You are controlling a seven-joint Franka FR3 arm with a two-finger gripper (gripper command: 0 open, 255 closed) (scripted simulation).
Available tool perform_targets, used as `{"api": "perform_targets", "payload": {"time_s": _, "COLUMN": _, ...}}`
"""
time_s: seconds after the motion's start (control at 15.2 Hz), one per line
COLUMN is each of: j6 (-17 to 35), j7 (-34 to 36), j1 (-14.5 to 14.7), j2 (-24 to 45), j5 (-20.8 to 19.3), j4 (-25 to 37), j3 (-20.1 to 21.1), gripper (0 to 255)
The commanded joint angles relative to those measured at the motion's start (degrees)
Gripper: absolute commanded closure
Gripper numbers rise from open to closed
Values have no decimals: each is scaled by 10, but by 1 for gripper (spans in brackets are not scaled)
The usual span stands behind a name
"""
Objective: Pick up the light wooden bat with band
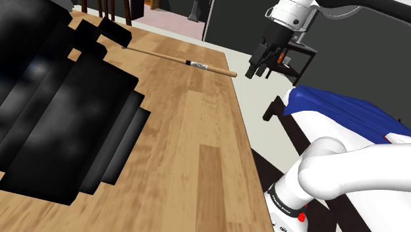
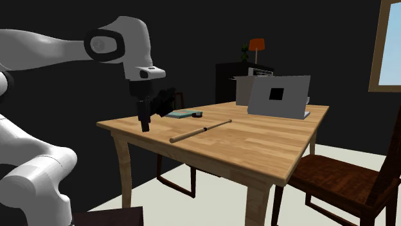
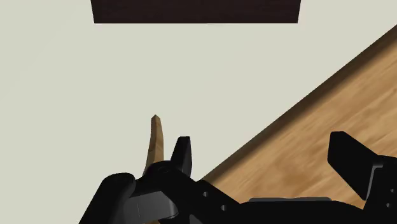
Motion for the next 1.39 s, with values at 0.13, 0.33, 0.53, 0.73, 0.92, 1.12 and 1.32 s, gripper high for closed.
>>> {"api": "perform_targets", "payload": {"time_s": 0.13, "j6": 10, "j7": -32, "j1": 13, "j2": 52, "j5": -6, "j4": 35, "j3": -2, "gripper": 0}}
{"api": "perform_targets", "payload": {"time_s": 0.33, "j6": 20, "j7": -77, "j1": 31, "j2": 127, "j5": -14, "j4": 92, "j3": -3, "gripper": 0}}
{"api": "perform_targets", "payload": {"time_s": 0.53, "j6": 23, "j7": -121, "j1": 48, "j2": 201, "j5": -21, "j4": 155, "j3": -1, "gripper": 0}}
{"api": "perform_targets", "payload": {"time_s": 0.73, "j6": 19, "j7": -163, "j1": 62, "j2": 272, "j5": -28, "j4": 223, "j3": 4, "gripper": 0}}
{"api": "perform_targets", "payload": {"time_s": 0.92, "j6": 9, "j7": -202, "j1": 76, "j2": 343, "j5": -36, "j4": 297, "j3": 13, "gripper": 0}}
{"api": "perform_targets", "payload": {"time_s": 1.12, "j6": -6, "j7": -238, "j1": 89, "j2": 414, "j5": -46, "j4": 376, "j3": 25, "gripper": 0}}
{"api": "perform_targets", "payload": {"time_s": 1.32, "j6": -27, "j7": -270, "j1": 102, "j2": 484, "j5": -59, "j4": 461, "j3": 38, "gripper": 0}}
